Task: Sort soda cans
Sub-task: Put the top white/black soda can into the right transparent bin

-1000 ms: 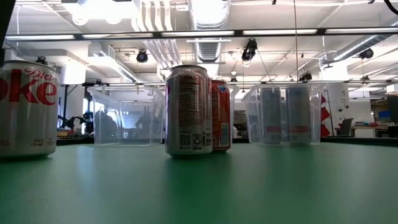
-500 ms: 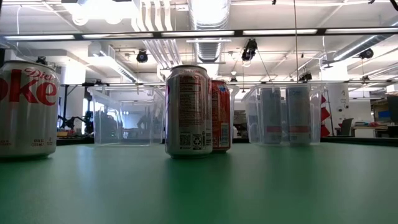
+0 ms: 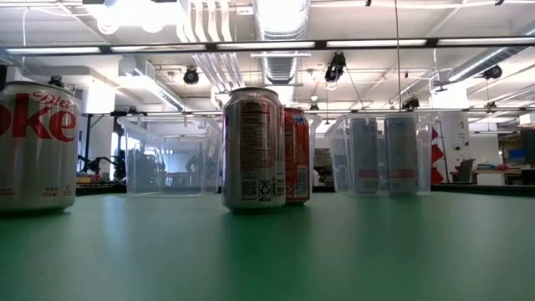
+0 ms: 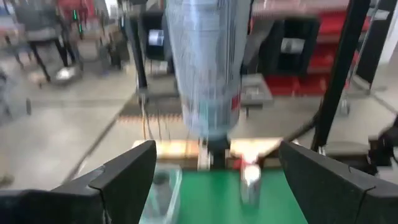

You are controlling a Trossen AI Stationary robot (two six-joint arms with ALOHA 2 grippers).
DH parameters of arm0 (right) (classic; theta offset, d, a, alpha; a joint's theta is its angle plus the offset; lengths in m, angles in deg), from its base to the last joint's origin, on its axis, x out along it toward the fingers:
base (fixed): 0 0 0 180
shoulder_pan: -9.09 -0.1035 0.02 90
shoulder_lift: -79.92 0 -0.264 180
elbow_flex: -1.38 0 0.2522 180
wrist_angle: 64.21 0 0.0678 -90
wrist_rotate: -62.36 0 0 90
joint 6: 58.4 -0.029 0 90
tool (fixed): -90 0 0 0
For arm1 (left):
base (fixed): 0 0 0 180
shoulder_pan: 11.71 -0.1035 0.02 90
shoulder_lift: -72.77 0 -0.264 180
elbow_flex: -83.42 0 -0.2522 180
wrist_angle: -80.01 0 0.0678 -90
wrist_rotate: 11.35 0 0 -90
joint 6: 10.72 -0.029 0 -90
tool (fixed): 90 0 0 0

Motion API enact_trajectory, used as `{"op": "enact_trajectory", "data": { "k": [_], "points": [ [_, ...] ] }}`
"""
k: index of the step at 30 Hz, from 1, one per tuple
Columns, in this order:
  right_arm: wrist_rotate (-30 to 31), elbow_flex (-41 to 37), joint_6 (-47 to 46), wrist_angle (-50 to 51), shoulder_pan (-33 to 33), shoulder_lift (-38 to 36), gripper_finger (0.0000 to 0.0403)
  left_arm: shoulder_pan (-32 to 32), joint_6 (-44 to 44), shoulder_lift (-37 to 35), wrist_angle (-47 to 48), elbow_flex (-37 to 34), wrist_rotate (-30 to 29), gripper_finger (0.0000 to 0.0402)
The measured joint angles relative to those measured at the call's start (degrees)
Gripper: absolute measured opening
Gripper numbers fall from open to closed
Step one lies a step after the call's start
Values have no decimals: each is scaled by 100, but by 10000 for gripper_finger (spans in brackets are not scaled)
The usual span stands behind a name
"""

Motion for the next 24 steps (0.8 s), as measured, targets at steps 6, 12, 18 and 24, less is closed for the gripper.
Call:
{"op": "enact_trajectory", "data": {
  "k": [6,12,18,24],
  "points": [
    [-258,-9,-140,-195,-36,90,248,-4,120,-25,-1475,-1075,312,324],
    [-488,-9,-259,-363,-39,120,248,-46,301,-119,-2502,-1777,460,324],
    [-500,-9,-259,-442,-39,230,252,-68,339,-70,-3290,-2093,477,324],
    [-500,-13,-256,-502,-39,225,252,-70,289,34,-3513,-2107,497,319]
  ]
}}
